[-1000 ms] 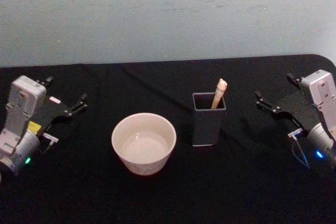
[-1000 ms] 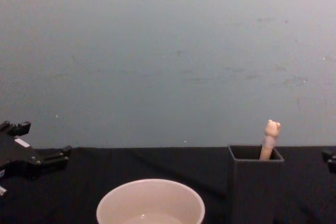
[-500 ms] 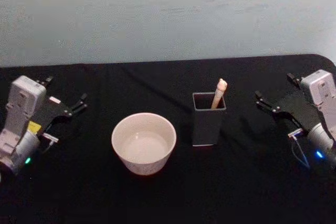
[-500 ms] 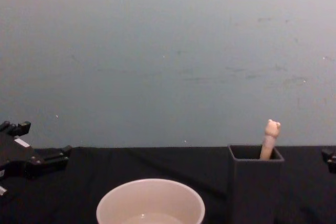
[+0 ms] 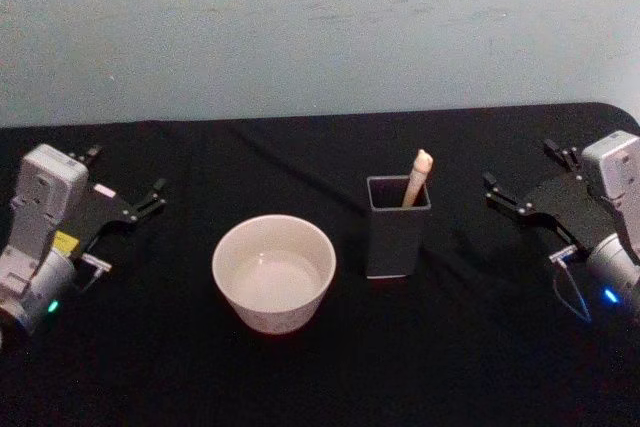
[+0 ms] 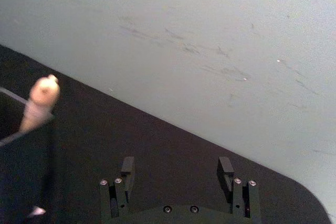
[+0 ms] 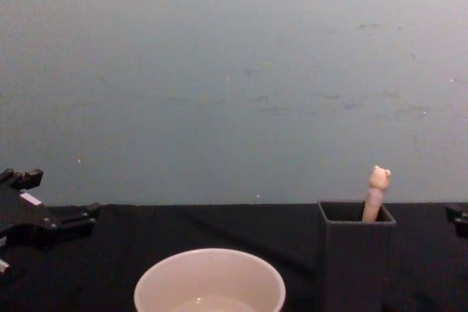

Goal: Pick up the stirring spoon with one hand, stir inside the cup, then place it back in its original position.

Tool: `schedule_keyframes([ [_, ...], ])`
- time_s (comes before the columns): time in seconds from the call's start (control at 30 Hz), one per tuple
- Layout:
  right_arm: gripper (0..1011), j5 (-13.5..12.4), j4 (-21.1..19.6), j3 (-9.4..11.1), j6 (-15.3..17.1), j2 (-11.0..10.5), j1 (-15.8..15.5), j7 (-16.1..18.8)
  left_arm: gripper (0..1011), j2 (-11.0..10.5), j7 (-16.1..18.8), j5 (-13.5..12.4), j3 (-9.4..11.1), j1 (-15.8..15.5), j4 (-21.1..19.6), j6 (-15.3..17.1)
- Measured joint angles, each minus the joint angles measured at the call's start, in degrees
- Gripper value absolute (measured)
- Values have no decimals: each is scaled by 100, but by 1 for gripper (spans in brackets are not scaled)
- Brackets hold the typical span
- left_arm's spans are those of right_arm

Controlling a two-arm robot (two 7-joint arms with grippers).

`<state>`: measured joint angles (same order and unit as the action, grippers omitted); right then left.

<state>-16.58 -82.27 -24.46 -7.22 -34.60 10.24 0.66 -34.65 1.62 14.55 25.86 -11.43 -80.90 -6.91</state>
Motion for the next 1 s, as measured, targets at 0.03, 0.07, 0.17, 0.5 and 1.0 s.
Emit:
schedule_keyframes([
  [0.03, 1002, -63, -47, 28, -2, -5, -30, 58, 1002, 0, 0, 0, 0, 0, 0, 0],
  [0.07, 1002, -202, -144, 87, -2, -17, -104, 185, 1001, 0, 0, 0, 0, -1, 0, 0],
  [0.17, 1002, -449, -312, 178, 16, -40, -214, 404, 1001, 0, 0, 0, 0, 0, 0, 0],
  [0.5, 1002, -1694, -906, 447, 472, -47, -568, 1599, 1001, 0, 0, 0, 0, 0, 0, 0],
  [1.0, 1002, -1628, -302, 236, 759, 676, 81, 1888, 1001, 0, 0, 0, 0, 0, 0, 0],
])
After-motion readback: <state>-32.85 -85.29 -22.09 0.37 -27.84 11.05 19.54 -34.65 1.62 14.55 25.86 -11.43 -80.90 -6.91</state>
